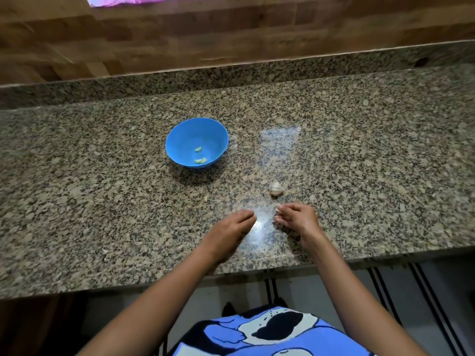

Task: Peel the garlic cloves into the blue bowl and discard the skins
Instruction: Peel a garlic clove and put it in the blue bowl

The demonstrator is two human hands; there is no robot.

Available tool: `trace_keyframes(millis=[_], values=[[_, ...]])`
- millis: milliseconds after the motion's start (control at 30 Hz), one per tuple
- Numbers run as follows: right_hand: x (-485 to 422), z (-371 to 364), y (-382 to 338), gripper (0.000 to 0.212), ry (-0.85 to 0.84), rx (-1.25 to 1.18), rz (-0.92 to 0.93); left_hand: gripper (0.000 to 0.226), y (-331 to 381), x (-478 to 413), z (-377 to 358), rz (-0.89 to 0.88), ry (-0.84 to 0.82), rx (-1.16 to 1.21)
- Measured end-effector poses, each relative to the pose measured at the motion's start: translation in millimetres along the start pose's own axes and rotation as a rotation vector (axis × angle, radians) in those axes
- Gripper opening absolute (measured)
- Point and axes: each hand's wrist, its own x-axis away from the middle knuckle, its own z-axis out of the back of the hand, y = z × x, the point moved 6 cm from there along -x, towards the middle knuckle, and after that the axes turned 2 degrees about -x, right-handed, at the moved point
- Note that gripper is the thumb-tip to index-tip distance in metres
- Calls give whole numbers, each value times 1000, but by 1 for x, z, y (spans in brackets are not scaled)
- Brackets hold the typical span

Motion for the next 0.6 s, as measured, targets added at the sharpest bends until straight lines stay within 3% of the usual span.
trace_keyframes(millis=[133, 233, 300, 333, 400, 433, 500, 600], values=[[2, -22, 6, 9, -70, 36, -7, 34, -3, 27, 26, -99, 81, -152], [4, -46, 16, 9, -150, 46, -44, 26, -5, 34, 31, -11, 103, -151], [9, -67, 20, 9, -209, 80, -74, 18, -14, 36, 33, 237, 137, -55], [12, -78, 22, 10, -235, 75, -85, 17, -22, 38, 36, 445, 188, 61], [19, -99, 26, 11, -269, -20, -124, 17, -36, 46, 44, 886, 389, 476], [23, -106, 29, 10, -280, -91, -161, 17, -38, 47, 45, 1004, 493, 736], [29, -117, 34, 9, -308, -217, -251, 19, -31, 40, 53, 988, 588, 994], [32, -125, 38, 13, -342, -371, -371, 21, -13, 34, 70, 796, 535, 764]])
